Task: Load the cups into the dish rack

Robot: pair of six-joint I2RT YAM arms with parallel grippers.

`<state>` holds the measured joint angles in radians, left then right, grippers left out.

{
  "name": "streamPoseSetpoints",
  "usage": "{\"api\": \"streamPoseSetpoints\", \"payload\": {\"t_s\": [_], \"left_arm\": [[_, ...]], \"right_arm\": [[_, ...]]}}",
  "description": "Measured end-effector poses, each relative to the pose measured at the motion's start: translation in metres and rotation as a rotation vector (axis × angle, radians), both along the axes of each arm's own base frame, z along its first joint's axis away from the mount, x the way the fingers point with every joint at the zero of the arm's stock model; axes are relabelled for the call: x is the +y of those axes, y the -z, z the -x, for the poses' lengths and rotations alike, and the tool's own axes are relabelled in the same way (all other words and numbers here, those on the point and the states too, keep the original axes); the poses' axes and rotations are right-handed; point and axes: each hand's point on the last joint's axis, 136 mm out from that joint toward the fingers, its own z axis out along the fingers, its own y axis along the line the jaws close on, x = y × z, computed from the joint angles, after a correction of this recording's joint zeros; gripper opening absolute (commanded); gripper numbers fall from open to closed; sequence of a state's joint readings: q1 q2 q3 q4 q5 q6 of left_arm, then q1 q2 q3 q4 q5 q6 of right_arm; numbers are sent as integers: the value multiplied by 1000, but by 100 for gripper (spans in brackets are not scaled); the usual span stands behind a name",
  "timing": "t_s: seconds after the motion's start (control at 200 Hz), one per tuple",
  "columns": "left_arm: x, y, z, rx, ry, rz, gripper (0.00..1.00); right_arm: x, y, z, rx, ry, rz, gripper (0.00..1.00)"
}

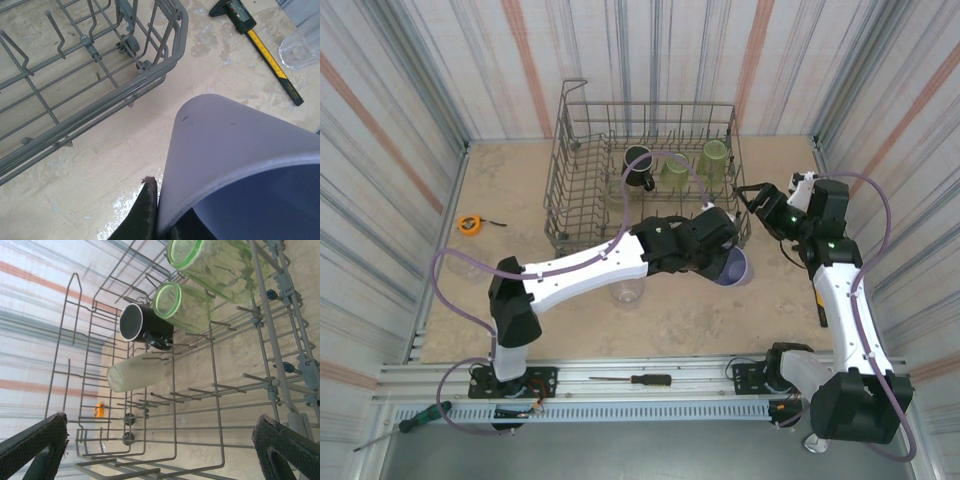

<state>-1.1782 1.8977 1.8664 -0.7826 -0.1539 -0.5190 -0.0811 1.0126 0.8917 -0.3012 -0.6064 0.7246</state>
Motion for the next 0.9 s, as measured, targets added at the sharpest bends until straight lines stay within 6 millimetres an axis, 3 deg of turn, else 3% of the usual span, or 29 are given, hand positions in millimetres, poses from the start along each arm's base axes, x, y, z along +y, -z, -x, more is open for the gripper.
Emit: {"api": "streamPoseSetpoints", "payload": {"t_s": [0.281,0.661,0.897], "left_arm": [[1,-29,-18,1,1,72,0],[18,-40,-46,32,-36,119,0],[28,-67,-58,20,-51,200,0]], "right_arm": [[0,0,0,0,0,0,99],[-1,-6,4,-16,-6,-9,99],[-4,-11,6,-33,6,-11,99]]}}
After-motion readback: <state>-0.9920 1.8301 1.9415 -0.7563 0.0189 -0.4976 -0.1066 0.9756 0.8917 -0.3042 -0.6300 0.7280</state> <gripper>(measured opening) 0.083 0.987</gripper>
